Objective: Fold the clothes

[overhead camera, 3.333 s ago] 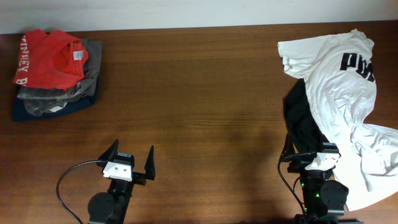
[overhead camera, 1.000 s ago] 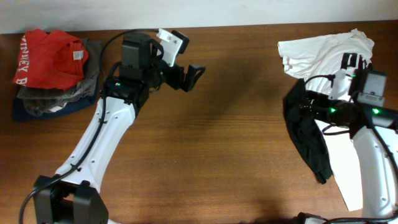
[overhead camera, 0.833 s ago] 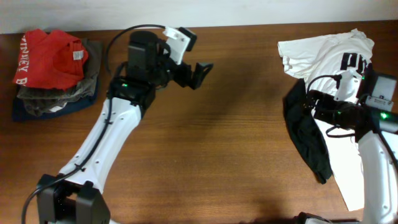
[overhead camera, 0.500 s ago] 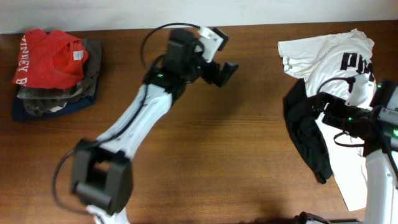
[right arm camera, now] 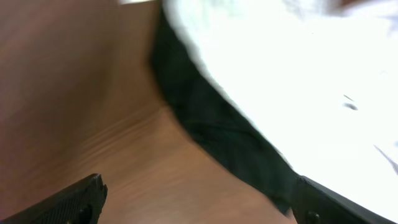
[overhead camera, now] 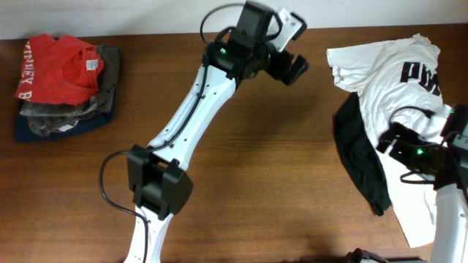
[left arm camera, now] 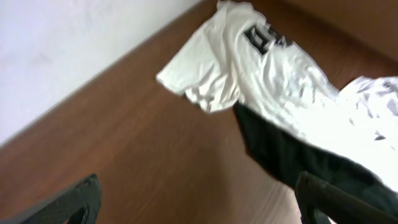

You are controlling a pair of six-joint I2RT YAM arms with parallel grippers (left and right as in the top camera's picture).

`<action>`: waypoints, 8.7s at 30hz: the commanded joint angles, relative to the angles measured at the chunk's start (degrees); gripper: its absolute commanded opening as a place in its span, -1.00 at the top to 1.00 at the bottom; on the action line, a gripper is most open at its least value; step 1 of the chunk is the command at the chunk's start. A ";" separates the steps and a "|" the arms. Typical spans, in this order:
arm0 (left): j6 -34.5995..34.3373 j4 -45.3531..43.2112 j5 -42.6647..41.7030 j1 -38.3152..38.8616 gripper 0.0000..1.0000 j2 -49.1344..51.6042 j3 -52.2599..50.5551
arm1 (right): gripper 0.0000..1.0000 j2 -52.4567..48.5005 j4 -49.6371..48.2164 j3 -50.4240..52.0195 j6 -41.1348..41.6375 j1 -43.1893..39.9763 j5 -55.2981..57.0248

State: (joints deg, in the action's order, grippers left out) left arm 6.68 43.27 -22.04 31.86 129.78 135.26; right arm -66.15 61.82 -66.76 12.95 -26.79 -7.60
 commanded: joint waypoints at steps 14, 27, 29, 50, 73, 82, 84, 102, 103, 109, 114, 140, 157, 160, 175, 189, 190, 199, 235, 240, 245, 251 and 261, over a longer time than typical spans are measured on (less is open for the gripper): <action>1.14 6.14 1.95 0.81 -0.98 0.52 3.80 | -0.82 -4.98 -7.67 10.78 13.14 -20.63 1.60; 1.16 8.48 1.97 0.90 -0.98 0.74 3.74 | -0.50 -6.34 -19.19 25.24 13.66 -20.52 1.57; 1.16 8.41 1.97 0.90 -0.98 0.83 3.74 | -0.50 -6.34 -20.90 27.50 13.68 -20.55 1.62; 1.16 9.07 1.97 2.34 -0.98 2.49 3.63 | -0.34 -6.34 -24.48 33.75 24.04 -20.61 14.75; 1.18 9.60 3.04 2.38 -0.99 3.41 3.63 | -0.16 -9.01 -31.54 38.38 23.96 -20.59 14.73; 1.18 9.97 3.04 2.38 -0.98 3.41 3.63 | 0.92 -16.06 -34.88 38.38 22.12 -20.59 12.48; 1.18 9.97 3.06 2.38 -0.98 3.41 3.63 | 0.92 -16.87 -35.76 38.36 20.35 -20.59 11.58; 1.18 8.41 8.61 -0.57 -0.93 3.37 4.66 | 0.92 -4.94 -16.15 2.19 1.53 -18.91 -18.99; 1.16 8.44 8.59 -1.14 -0.90 3.32 5.16 | 0.92 -4.74 -14.43 -1.29 0.59 -17.79 -18.97; 1.16 10.40 8.59 -3.82 -0.88 3.21 9.92 | 0.92 -4.70 -9.46 -17.79 -0.70 -7.74 -18.95; 1.16 14.97 8.57 -6.60 -0.88 3.17 16.26 | 0.92 -4.98 -10.56 -27.69 -0.48 3.93 -18.75; 1.14 36.76 6.34 -35.45 -0.88 3.06 35.28 | 0.92 -22.56 -34.64 -50.62 7.10 54.73 -18.73; 1.14 37.33 -4.81 -43.36 -0.88 3.06 35.28 | 0.92 -27.28 -13.42 -75.17 -1.18 62.36 -12.46; 1.16 37.55 -6.25 -43.36 -0.87 3.06 35.28 | 0.92 -27.10 -2.91 -79.69 -3.76 55.95 -6.45; 8.52 42.36 -8.37 -38.64 -0.67 3.06 35.28 | 0.92 -36.50 13.84 -75.45 -14.73 24.74 -10.38; 25.09 53.44 -1.62 -24.06 -0.57 3.08 34.91 | 0.92 -50.56 12.02 -74.88 -15.74 17.46 -12.83; 25.07 53.44 -0.11 -22.64 -0.57 3.08 34.71 | 0.92 -50.90 11.85 -74.88 -15.72 16.76 -13.25; 13.94 53.44 10.51 -7.85 -0.33 3.32 29.97 | 0.92 -52.17 11.76 -74.86 -15.47 9.90 -19.63; -22.32 22.05 24.17 24.28 -0.06 4.52 -17.94 | 0.92 -53.40 11.87 -73.26 -15.26 7.45 -20.06; -24.02 20.81 28.98 26.25 -0.06 6.88 -18.12 | 0.92 -53.40 11.93 -73.26 -15.26 7.23 -20.06; -23.98 19.82 28.98 27.15 -0.05 8.28 -18.12 | 0.91 -53.40 11.93 -73.26 -15.26 7.26 -20.06; -22.82 16.65 30.05 27.26 -0.05 9.90 -18.12 | 0.91 -53.40 11.91 -73.26 -15.28 7.23 -20.04; -21.16 15.93 30.05 27.45 0.42 12.72 -18.12 | 0.91 -53.40 11.85 -73.26 -15.28 7.15 -20.04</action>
State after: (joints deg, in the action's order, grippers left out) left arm -15.42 58.87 7.44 59.20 139.94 117.56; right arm -119.28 73.69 -140.33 -2.11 -19.11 -27.75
